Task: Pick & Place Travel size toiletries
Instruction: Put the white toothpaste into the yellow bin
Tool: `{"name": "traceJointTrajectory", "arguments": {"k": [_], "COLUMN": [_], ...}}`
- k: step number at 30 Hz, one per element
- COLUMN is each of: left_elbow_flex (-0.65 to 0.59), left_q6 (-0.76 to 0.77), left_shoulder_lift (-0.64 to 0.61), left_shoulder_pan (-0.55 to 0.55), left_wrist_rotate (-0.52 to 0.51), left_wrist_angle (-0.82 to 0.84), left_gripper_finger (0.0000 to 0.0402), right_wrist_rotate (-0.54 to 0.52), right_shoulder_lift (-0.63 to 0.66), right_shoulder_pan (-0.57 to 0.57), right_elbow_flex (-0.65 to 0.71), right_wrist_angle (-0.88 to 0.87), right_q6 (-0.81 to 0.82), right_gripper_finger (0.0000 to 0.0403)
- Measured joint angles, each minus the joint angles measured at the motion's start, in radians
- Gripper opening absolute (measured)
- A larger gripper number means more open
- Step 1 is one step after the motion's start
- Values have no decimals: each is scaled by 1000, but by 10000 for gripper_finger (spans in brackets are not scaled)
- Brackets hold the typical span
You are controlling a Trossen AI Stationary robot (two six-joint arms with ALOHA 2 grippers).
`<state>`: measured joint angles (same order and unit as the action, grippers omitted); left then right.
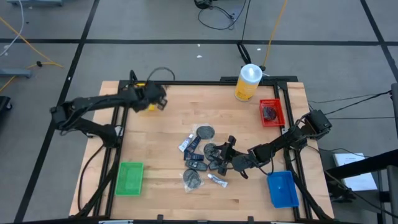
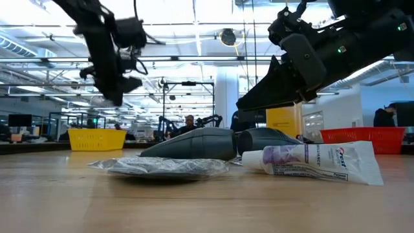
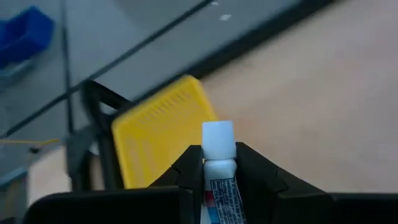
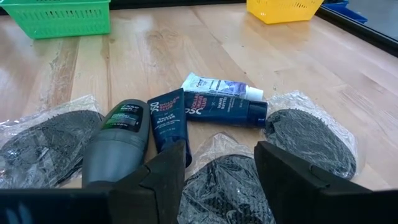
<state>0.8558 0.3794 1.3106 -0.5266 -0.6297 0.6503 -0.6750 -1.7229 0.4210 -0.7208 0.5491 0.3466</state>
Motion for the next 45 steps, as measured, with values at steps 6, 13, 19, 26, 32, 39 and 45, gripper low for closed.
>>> {"name": "traceJointTrajectory", "arguments": {"k": [6,13,19,26,32,39,45], "left_elbow_flex": [0,0,0,-1,-1,-1,-1], "left_q6": [-171,-247,-266,-277,-281,-296,-307], "left_shoulder_lift": [56,151,244,309,312,312,311], "left_shoulder_pan": [-234,-383,-416,-430,-446,-474,-499], "left_wrist_rotate": [42,229,238,327,387,464,465], "left_wrist_angle": [-118,-205,-220,-268,-277,-286,-289], "left_gripper_finger": [81,78,78,85,86,86,86], "right_wrist_rotate": [0,0,0,0,0,0,0], "right_shoulder_lift": [0,0,0,0,0,0,0], "right_shoulder_pan": [-1,-2,0,0,0,-2,-2], "right_elbow_flex": [0,0,0,0,0,0,0], "right_wrist_angle": [0,0,0,0,0,0,0], "right_q6": [-11,-9,-3,1,1,-12,-8], "right_gripper_finger": [181,180,178,176,176,176,176]}}
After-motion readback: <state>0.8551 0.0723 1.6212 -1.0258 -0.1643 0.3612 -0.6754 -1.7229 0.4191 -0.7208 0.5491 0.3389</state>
